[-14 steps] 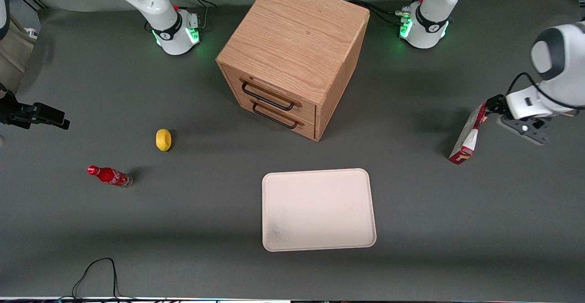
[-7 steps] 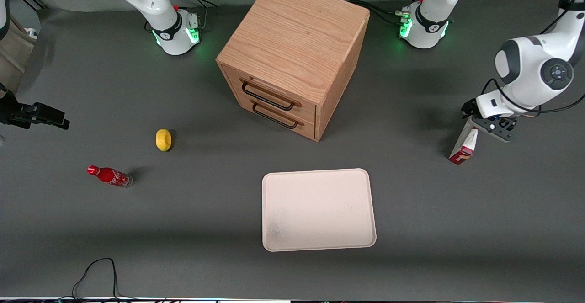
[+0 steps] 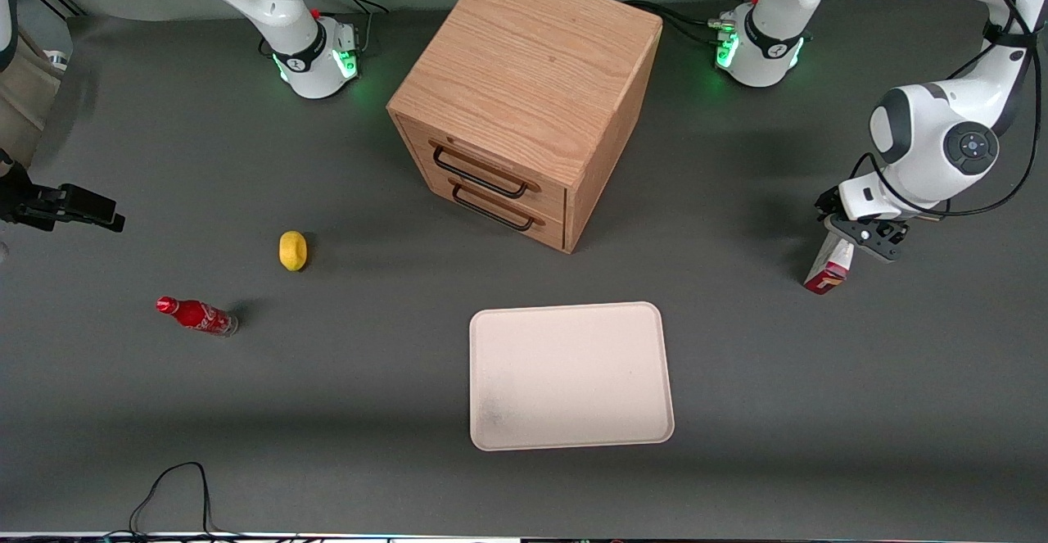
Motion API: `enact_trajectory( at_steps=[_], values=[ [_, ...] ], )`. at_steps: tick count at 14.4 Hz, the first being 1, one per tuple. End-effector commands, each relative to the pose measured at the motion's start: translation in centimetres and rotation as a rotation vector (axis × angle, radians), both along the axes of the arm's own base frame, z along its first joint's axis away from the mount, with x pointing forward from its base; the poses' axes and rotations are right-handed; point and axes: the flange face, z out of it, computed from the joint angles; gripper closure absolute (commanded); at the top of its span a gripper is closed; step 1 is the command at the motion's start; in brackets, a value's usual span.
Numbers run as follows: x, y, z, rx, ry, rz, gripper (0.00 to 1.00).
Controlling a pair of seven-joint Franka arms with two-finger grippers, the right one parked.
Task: Place red cookie box on tray
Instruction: 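Lower the left gripper onto the red cookie box and grasp its end, then lift the cookie box and carry it toward the white tray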
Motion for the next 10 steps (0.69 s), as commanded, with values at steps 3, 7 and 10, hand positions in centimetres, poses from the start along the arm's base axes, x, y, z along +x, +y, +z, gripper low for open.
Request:
enact_trajectory(
  at_steps=[3, 7, 10],
  values=[
    [0.9, 0.1, 1.0, 0.008, -0.018, -0.038, 1.0],
    [1.2, 0.1, 1.2, 0.009, -0.019, -0.041, 1.0],
    [1.5, 0.1, 1.4, 0.01, -0.025, -0.044, 1.0]
  ],
)
